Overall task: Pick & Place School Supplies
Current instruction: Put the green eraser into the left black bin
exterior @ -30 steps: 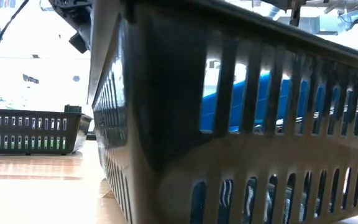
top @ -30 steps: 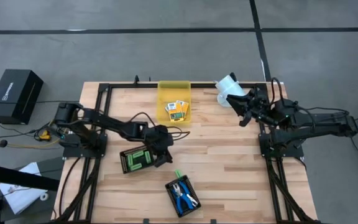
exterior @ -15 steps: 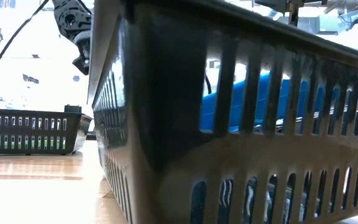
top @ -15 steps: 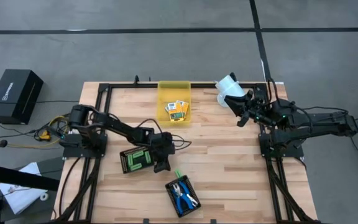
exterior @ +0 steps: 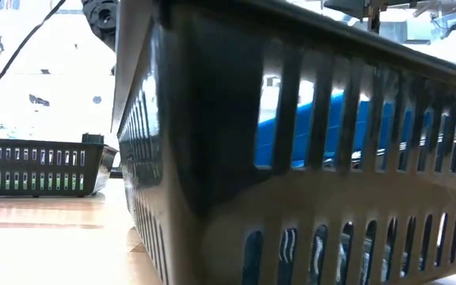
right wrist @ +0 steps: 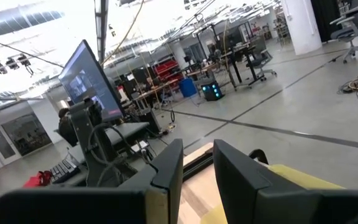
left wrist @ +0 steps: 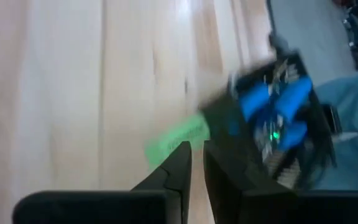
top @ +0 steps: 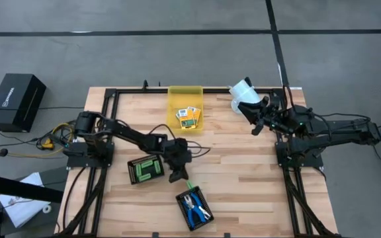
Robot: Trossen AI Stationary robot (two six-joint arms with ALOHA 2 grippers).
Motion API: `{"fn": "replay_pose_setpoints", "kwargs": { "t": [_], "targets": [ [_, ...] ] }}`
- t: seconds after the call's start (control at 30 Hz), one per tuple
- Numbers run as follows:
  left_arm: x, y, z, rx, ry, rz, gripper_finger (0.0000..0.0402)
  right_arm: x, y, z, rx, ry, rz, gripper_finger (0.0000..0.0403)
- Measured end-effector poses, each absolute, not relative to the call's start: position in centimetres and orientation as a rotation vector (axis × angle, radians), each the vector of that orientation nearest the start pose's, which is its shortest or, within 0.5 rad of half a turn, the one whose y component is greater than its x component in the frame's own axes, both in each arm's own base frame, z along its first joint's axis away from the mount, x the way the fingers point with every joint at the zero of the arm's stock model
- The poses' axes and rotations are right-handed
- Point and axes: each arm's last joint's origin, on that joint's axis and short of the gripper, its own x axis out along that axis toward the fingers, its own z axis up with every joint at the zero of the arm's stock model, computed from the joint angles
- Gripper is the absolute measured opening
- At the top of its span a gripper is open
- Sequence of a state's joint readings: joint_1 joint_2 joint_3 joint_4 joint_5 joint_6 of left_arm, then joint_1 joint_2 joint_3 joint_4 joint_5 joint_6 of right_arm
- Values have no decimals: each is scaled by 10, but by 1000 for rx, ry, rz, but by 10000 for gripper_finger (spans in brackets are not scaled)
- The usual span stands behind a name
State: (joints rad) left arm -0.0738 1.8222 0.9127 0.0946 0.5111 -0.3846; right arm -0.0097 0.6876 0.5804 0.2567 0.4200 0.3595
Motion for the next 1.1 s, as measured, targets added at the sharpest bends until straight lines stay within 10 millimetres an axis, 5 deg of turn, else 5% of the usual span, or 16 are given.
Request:
{"fn": "replay_pose_setpoints", "kwargs": {
  "t": [1.1],
  "targets": [
    [373, -46, 106, -490, 960, -434, 8, 159, -14, 317, 387, -211, -404, 82]
  ]
}}
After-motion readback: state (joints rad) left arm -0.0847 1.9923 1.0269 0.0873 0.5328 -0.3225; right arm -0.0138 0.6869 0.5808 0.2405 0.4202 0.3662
